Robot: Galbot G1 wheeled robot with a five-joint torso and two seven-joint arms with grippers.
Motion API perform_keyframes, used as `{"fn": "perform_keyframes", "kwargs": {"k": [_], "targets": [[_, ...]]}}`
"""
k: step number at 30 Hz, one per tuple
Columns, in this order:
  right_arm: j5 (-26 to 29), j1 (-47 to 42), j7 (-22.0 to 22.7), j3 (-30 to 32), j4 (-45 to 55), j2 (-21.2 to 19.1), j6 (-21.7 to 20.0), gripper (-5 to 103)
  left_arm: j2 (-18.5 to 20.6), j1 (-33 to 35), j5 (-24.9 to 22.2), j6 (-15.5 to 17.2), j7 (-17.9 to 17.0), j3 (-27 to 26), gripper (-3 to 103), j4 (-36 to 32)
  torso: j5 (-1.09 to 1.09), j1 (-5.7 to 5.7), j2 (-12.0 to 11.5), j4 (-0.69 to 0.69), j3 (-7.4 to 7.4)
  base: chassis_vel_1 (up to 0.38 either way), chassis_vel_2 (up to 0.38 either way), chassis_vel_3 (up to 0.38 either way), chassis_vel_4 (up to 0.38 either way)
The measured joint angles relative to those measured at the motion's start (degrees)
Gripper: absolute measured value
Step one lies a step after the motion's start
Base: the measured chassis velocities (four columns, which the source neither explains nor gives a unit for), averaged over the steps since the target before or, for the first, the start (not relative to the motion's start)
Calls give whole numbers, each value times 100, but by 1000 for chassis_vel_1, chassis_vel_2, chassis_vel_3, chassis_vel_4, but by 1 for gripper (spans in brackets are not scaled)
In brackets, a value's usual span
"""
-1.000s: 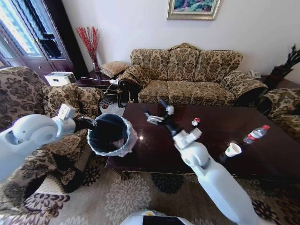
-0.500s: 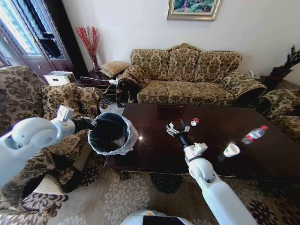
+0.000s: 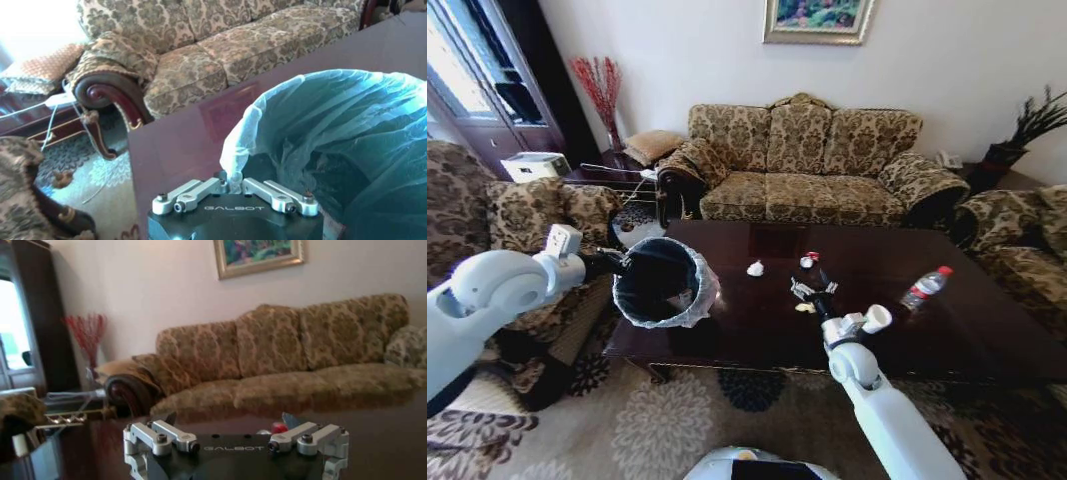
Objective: Move to the front of the table and place the trash on the table into the trash bin.
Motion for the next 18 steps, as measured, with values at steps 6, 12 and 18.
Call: {"fn": "perform_keyframes", "kwargs": {"k": [6, 12, 18], "targets": [[23, -69, 156, -20, -249, 34, -299, 100, 2, -5, -6, -2, 2, -12, 0, -14, -8, -1, 1, 1, -1, -91, -87, 62, 87], [301, 24, 241, -122, -722, 104, -638, 103, -2, -9, -6, -2, -9, -5, 0, -38, -11, -1, 1, 12, -1, 53, 64, -21, -10], [313, 205, 206, -176, -1318, 259, -639, 91, -13, 9, -9, -2, -3, -4, 0, -71, -1, -1, 0, 1, -1, 9, 19, 0, -4]]}}
